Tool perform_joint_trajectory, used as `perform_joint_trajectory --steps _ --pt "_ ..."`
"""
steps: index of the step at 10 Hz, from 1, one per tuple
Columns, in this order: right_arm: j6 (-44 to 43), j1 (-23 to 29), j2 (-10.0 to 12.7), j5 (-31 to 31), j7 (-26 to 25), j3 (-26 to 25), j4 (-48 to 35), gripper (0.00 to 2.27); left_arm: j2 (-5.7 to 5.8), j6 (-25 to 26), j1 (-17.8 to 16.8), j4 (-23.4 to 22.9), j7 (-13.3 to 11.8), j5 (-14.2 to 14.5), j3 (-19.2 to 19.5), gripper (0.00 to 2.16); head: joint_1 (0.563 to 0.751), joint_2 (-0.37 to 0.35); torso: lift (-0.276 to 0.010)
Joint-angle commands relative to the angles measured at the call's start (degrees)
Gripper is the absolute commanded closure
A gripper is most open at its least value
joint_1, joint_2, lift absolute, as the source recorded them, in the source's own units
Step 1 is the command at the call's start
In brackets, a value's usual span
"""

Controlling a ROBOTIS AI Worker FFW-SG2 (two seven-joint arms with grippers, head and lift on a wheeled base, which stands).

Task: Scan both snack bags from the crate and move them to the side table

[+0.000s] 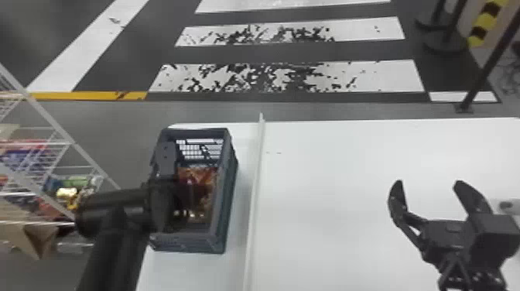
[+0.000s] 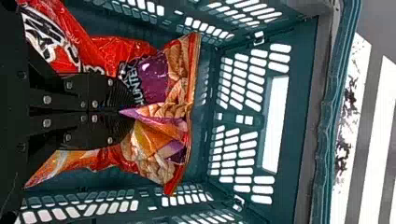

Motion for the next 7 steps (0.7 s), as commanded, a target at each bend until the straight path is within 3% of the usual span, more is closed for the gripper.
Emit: perform_joint_trajectory --steps 1,4,7 --pt "0.0 0.1 -0.1 -0.2 0.0 0.0 0.0 0.06 0.01 0.0 1.3 -3.3 1.2 0.2 0.0 1.74 0.695 0.168 -0.029" --pt "0.0 0.2 -0.1 -0.3 0.0 0.0 -0.2 0.06 0.01 -0.6 3.5 -9.0 4.5 1.6 0.1 1.74 0.695 0.178 -0.029" --pt "-0.2 0.7 0.0 -0.2 0.0 -0.2 -0.5 0.06 -0.52 -0.4 5.5 -15.0 4.5 3.6 0.1 1.74 0.695 0.166 -0.029"
